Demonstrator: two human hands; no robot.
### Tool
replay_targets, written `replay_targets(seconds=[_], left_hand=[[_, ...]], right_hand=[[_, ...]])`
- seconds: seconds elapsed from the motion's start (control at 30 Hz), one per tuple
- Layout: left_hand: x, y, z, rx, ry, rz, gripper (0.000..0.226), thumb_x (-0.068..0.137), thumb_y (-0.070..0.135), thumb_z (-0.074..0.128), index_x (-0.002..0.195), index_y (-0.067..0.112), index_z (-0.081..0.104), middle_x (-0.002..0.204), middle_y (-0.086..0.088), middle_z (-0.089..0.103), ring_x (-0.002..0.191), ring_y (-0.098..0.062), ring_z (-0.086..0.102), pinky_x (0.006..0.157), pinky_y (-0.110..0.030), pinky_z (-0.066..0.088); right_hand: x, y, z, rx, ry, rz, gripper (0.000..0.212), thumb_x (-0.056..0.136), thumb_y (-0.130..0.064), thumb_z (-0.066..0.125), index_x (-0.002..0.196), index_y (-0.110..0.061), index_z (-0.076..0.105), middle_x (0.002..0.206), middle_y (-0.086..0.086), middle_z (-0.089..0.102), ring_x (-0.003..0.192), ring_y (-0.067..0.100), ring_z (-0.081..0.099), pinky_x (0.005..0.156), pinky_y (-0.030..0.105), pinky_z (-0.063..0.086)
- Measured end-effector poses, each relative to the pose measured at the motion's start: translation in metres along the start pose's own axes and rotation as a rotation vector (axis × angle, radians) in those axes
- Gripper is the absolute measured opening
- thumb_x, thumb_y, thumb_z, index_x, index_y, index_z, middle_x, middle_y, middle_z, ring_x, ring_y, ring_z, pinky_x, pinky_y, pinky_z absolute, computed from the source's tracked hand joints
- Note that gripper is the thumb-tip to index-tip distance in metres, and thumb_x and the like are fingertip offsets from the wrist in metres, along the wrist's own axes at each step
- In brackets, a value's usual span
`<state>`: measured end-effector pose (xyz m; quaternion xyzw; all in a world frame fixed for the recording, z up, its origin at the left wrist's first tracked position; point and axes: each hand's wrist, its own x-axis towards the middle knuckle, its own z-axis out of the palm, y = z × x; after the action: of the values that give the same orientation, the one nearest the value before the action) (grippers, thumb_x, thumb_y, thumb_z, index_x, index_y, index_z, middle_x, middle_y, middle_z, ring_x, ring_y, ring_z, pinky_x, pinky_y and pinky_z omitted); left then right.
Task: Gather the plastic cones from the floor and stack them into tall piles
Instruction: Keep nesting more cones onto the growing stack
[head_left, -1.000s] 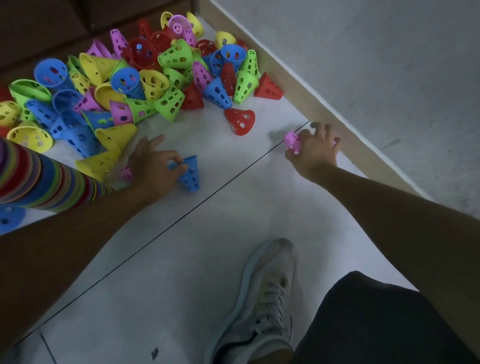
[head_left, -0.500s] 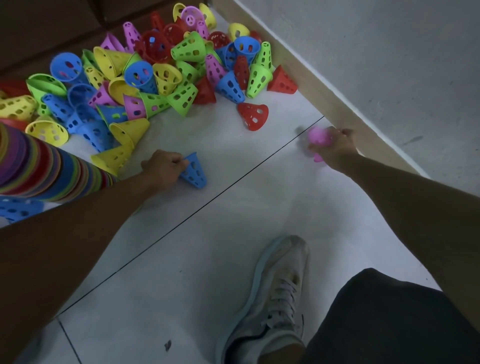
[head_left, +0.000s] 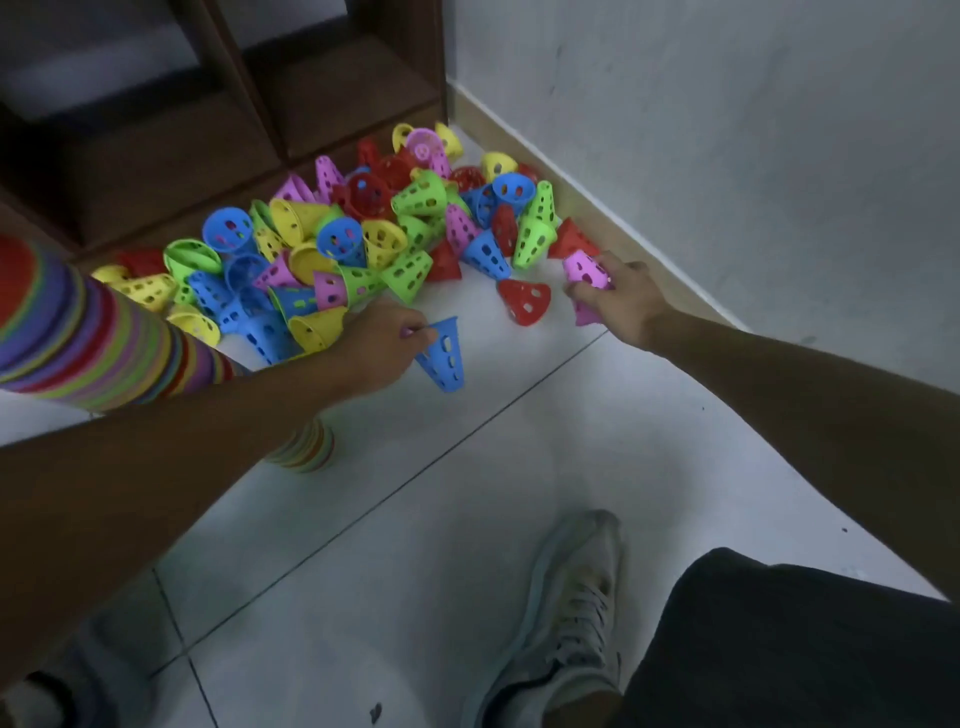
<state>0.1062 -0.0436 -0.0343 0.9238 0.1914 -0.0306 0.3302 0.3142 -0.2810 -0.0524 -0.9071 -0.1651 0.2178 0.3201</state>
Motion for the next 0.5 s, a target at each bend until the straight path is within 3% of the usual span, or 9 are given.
replay_targets(seconds=[0.1,0.17,0.23,0.37,0.5], left_hand=[[-0.004,0.032,-0.041,0.037,0.043,0.119,0.037,0.101,0.027,0.059,0.079,-0.003,0.065,0.088,-0.019,0.060,0.092,-0.030,0.056,0.087,-0.043,0.045],[-0.008,0.053,-0.073,0.062,0.063,0.159,0.039,0.102,0.027,0.057,0.068,0.007,0.059,0.079,-0.009,0.055,0.090,-0.024,0.052,0.085,-0.038,0.043],[-0.013,0.071,-0.104,0.085,0.092,0.215,0.043,0.097,0.040,0.049,0.065,0.013,0.058,0.078,-0.008,0.055,0.092,-0.023,0.051,0.089,-0.041,0.042],[-0.031,0.100,-0.166,0.186,0.177,0.267,0.053,0.085,0.046,0.040,0.089,0.003,0.071,0.100,-0.013,0.064,0.111,-0.020,0.052,0.104,-0.041,0.035],[-0.054,0.111,-0.219,0.234,0.250,0.384,0.037,0.098,0.038,0.054,0.089,0.007,0.071,0.101,-0.004,0.060,0.099,-0.005,0.044,0.109,-0.044,0.032]], right_hand=[[-0.014,-0.051,-0.014,0.059,0.001,-0.079,0.041,0.080,-0.060,0.058,0.116,-0.039,0.058,0.112,0.007,0.059,0.113,0.033,0.056,0.098,0.045,0.052],[-0.023,-0.086,-0.027,0.088,0.032,-0.116,0.044,0.078,-0.064,0.059,0.114,-0.039,0.058,0.116,0.012,0.054,0.103,0.033,0.060,0.092,0.043,0.054],[-0.032,-0.121,-0.039,0.096,0.047,-0.155,0.041,0.084,-0.061,0.059,0.117,-0.036,0.058,0.119,0.015,0.049,0.091,0.030,0.061,0.082,0.034,0.052],[-0.053,-0.186,-0.058,0.145,0.100,-0.242,0.027,0.079,-0.063,0.055,0.086,-0.038,0.053,0.112,0.017,0.052,0.083,0.029,0.058,0.078,0.030,0.047],[-0.081,-0.239,-0.067,0.214,0.146,-0.337,0.031,0.079,-0.062,0.058,0.094,-0.035,0.058,0.116,0.018,0.051,0.089,0.026,0.061,0.086,0.034,0.052]])
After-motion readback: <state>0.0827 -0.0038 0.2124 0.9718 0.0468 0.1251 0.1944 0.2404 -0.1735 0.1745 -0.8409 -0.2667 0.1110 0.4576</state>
